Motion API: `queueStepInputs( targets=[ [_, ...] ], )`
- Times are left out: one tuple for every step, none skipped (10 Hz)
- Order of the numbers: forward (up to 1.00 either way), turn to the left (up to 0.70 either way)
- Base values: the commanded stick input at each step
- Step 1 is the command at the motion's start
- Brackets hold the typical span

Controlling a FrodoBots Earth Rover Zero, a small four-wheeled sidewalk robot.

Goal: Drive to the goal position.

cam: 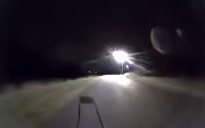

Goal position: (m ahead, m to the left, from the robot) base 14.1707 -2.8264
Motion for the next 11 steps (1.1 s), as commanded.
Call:
queueStepInputs(
  targets=[
    [1.00, 0.03],
    [1.00, 0.03],
    [1.00, 0.02],
    [1.00, 0.02],
    [1.00, 0.00],
    [1.00, 0.00],
    [1.00, 0.00],
    [1.00, 0.00],
    [1.00, 0.00],
    [1.00, 0.00],
    [1.00, 0.00]
  ],
)
